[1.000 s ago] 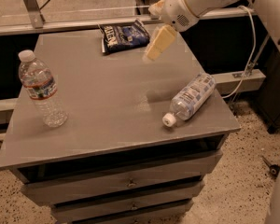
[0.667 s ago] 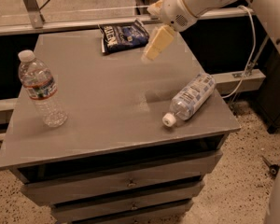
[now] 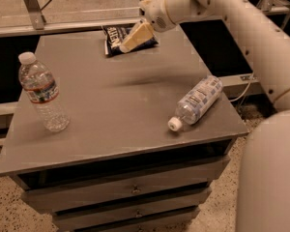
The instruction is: Move blue chip bag near water bottle
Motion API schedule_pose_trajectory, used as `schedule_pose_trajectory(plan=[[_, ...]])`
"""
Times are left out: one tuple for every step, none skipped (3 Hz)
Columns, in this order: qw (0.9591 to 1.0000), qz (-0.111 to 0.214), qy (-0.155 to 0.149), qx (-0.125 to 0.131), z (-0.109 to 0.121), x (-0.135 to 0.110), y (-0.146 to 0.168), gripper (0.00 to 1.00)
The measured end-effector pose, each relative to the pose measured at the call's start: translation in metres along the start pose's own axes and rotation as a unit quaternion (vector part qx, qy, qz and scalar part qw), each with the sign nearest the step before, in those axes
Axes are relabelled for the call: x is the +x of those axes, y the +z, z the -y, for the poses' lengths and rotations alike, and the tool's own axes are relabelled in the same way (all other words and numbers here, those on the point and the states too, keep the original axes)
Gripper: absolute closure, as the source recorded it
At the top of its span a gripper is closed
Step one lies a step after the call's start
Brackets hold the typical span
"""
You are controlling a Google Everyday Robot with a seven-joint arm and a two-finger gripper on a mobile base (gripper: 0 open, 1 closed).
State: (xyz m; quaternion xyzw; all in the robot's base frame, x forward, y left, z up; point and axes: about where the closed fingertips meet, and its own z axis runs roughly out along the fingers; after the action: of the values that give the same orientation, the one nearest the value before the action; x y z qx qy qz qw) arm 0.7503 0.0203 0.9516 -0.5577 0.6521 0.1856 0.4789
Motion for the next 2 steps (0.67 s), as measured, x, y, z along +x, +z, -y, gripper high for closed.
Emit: schedule_pose_trajectory(plan=[[0.9987,0.014,0.036,0.032,0.035,0.008,0.036,0.00],[0.9964,-0.012,0.063,0.055,0.055,0.032,0.059,0.00]])
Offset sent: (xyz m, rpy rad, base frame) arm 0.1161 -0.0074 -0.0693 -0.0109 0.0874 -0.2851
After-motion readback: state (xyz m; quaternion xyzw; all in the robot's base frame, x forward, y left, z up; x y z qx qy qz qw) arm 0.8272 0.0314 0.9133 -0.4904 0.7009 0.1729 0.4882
